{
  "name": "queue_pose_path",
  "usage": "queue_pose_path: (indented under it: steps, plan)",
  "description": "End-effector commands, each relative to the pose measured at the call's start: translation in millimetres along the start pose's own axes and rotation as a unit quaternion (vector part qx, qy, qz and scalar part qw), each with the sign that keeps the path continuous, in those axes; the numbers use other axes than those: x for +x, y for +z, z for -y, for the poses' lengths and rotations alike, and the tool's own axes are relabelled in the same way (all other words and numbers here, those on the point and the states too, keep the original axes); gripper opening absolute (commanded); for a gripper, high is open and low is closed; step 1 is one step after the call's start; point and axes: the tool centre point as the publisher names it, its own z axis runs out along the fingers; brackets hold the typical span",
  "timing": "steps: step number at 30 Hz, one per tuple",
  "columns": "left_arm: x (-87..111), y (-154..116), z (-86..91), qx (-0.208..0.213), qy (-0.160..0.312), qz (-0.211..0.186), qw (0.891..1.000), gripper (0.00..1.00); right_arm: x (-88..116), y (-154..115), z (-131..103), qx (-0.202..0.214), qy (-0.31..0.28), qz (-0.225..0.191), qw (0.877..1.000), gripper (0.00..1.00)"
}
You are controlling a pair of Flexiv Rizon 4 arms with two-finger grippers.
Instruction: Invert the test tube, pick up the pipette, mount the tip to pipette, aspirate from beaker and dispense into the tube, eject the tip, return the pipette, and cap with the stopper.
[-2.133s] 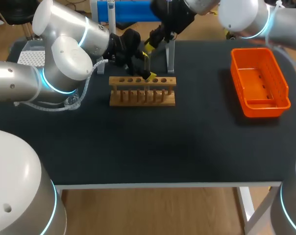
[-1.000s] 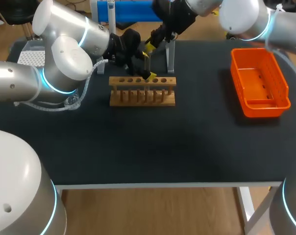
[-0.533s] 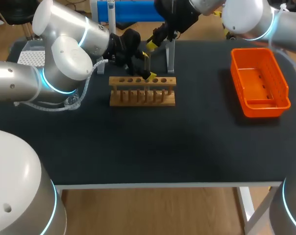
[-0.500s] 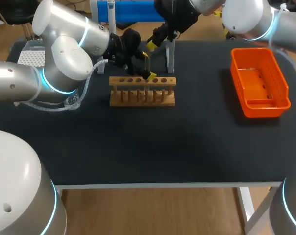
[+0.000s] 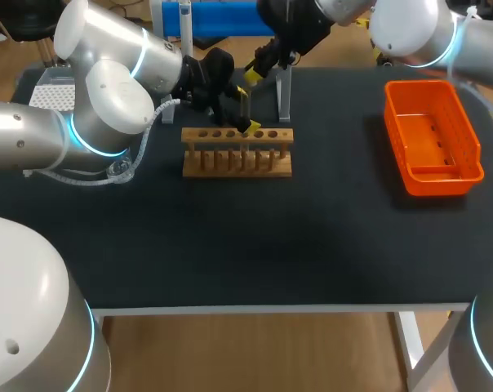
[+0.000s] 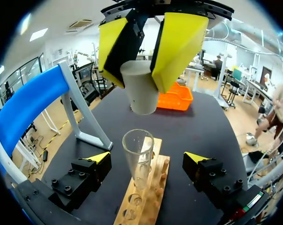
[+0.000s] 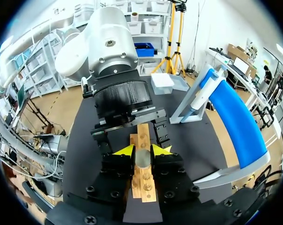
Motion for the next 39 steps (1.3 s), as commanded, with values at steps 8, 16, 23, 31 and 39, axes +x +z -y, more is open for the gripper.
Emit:
queue_pose_path:
  steps: [8, 16, 23, 31, 39]
  plan:
    - [-0.6, -0.5, 0.5, -0.001, 0.000, -0.002, 1.000, 1.00, 0.3, -1.1, 0.1, 0.002, 0.000, 0.000, 1.000, 0.00]
    - [-0.6, -0.5, 0.5, -0.001, 0.000, -0.002, 1.000, 1.00, 0.3, -1.1, 0.1, 0.002, 0.000, 0.000, 1.000, 0.00]
    - [-0.6, -0.5, 0.5, -0.001, 0.000, -0.002, 1.000, 1.00, 0.3, -1.1, 0.1, 0.002, 0.000, 0.000, 1.000, 0.00]
    - [-0.6, -0.5, 0.5, -0.001, 0.000, -0.002, 1.000, 1.00, 7.0, 1.2, 1.9, 0.011, 0.005, 0.003, 1.000, 0.00]
    - [-0.6, -0.5, 0.5, -0.001, 0.000, -0.002, 1.000, 1.00, 10.2, 2.2, 3.6, 0.015, 0.008, 0.006, 1.000, 0.00]
